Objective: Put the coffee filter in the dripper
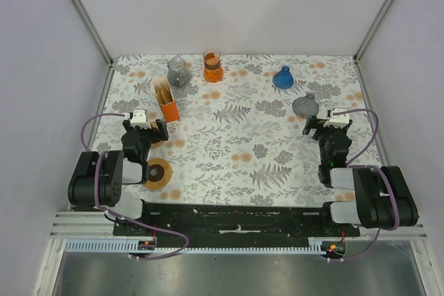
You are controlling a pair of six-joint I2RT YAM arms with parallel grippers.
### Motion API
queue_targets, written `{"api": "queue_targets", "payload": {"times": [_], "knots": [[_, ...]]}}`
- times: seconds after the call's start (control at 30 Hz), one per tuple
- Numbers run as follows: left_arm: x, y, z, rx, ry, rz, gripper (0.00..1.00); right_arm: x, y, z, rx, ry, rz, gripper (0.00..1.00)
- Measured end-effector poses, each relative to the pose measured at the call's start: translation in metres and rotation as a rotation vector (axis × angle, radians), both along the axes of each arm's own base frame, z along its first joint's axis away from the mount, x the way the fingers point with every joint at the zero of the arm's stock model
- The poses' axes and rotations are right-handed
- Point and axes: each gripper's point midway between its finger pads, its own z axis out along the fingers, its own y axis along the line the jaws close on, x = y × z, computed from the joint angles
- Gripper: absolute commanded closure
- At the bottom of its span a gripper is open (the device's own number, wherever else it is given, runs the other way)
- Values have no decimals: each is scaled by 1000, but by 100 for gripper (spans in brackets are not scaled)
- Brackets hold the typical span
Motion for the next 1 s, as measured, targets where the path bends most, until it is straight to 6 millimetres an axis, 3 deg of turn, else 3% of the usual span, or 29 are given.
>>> {"api": "queue_targets", "payload": {"times": [0.27,0.47,0.67,0.77,0.83,1.0], "knots": [[-1,-1,-4,0,16,-3,0,-1,-7,7,0,25,-44,2],[-1,-1,-4,3,16,-3,0,8,-5,69,31,-51,-39,2],[-1,2,-4,7,44,13,0,10,21,123,94,-83,96,2],[11,8,21,8,28,29,0,11,37,136,119,-54,176,2],[19,15,53,13,-37,49,0,9,46,142,136,-32,227,2],[16,32,103,56,-133,112,5,1,58,148,155,26,290,2]]}}
